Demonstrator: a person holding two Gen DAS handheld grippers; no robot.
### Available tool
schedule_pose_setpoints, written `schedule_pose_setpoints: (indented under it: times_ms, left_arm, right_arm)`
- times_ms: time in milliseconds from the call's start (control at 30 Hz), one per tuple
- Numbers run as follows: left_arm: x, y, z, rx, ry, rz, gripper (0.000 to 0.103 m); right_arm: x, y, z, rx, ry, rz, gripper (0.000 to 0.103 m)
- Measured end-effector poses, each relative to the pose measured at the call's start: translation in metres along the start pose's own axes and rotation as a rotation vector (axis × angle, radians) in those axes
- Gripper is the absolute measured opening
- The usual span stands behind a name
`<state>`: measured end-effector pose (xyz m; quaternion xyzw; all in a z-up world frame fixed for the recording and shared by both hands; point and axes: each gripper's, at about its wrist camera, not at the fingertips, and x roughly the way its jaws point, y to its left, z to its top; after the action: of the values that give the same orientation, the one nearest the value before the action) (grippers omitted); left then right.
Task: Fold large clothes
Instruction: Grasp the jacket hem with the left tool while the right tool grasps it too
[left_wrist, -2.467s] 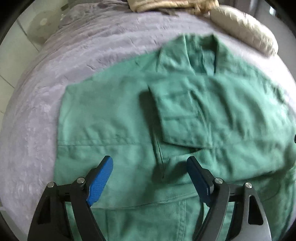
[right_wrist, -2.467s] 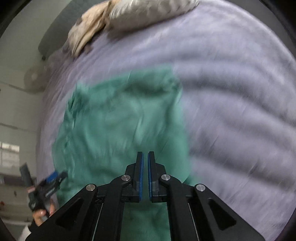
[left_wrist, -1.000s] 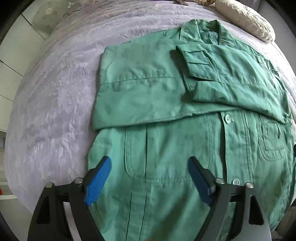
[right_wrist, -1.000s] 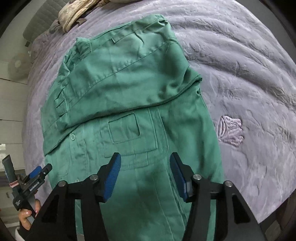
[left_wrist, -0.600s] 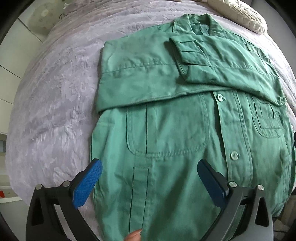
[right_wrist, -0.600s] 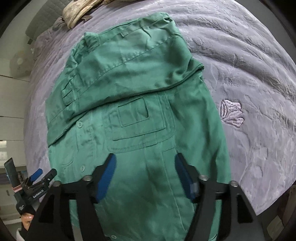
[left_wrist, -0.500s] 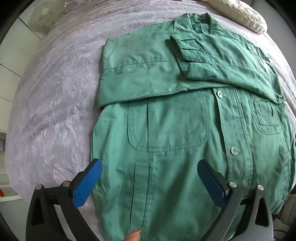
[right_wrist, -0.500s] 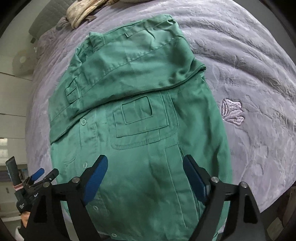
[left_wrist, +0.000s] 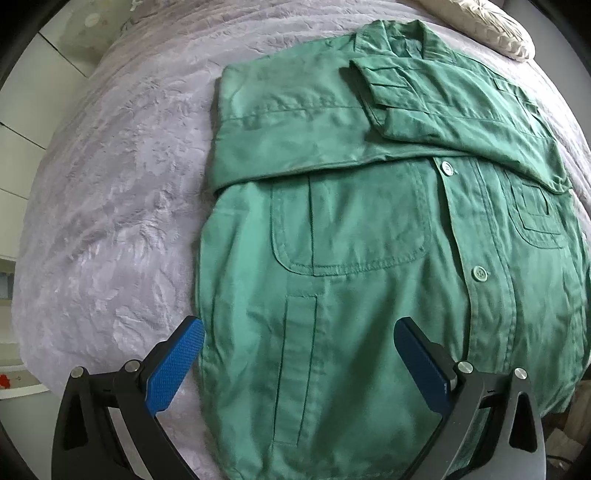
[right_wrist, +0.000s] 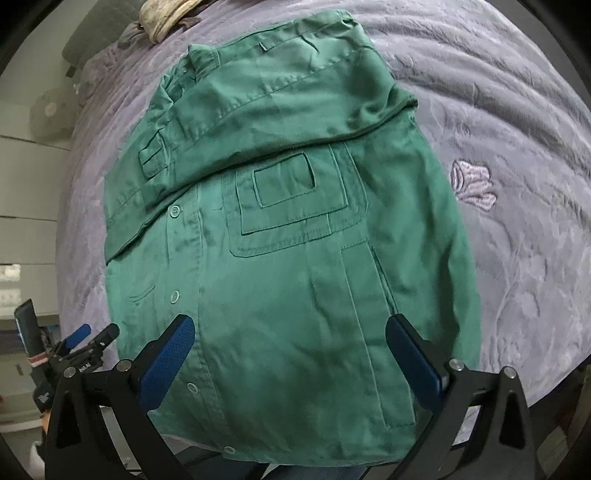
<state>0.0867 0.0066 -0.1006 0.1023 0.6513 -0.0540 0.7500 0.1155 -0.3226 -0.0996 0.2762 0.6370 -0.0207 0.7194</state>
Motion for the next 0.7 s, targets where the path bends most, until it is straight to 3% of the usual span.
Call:
schedule_pose_setpoints:
  times_ms: [400,600,700]
  left_arm:
    - [0.011,0.014,-0.012,-0.021,0.035,-0.035,0.103]
    - [0.020,0.042,-0.034,0.011,0.062,-0.108,0.103]
    - [0.033,0.060,-0.058,0.030,0.125,-0.155,0.103]
  right_arm:
    - [0.010,-0.014,-0.006,0.042,0.054,0.015,0.103]
    - [-0.003,-0.034,-0.011,0.030,0.039,0.007,0.103]
    - [-0.014,-0.058,-0.019,0.031,0.040,0.002,0.103]
